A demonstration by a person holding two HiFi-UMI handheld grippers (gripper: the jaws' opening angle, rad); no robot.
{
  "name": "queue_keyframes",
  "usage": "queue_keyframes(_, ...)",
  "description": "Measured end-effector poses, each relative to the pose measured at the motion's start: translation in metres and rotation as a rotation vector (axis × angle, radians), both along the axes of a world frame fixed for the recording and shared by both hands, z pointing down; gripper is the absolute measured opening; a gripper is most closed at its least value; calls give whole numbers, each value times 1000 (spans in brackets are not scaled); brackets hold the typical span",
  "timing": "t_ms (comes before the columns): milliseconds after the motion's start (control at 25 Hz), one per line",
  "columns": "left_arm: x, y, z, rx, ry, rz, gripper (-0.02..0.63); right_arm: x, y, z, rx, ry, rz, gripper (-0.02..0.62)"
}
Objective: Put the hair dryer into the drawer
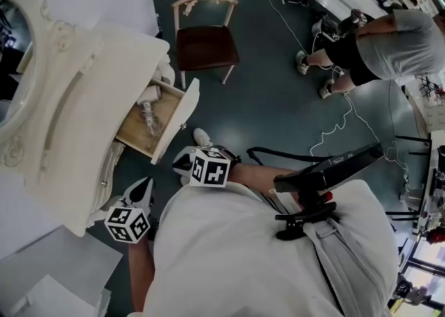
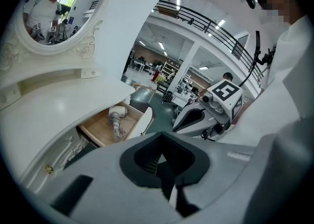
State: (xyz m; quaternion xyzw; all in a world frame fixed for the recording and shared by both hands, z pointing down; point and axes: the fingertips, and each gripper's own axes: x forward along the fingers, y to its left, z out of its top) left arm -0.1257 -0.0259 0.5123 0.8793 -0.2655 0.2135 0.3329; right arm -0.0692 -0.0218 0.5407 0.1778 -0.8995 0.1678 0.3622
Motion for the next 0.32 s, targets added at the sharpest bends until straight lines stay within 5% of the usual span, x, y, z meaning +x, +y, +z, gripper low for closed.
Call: queue_keyframes(320, -2, 4, 1, -7, -5, -3, 2, -1, 4, -1, 2, 0, -11, -3)
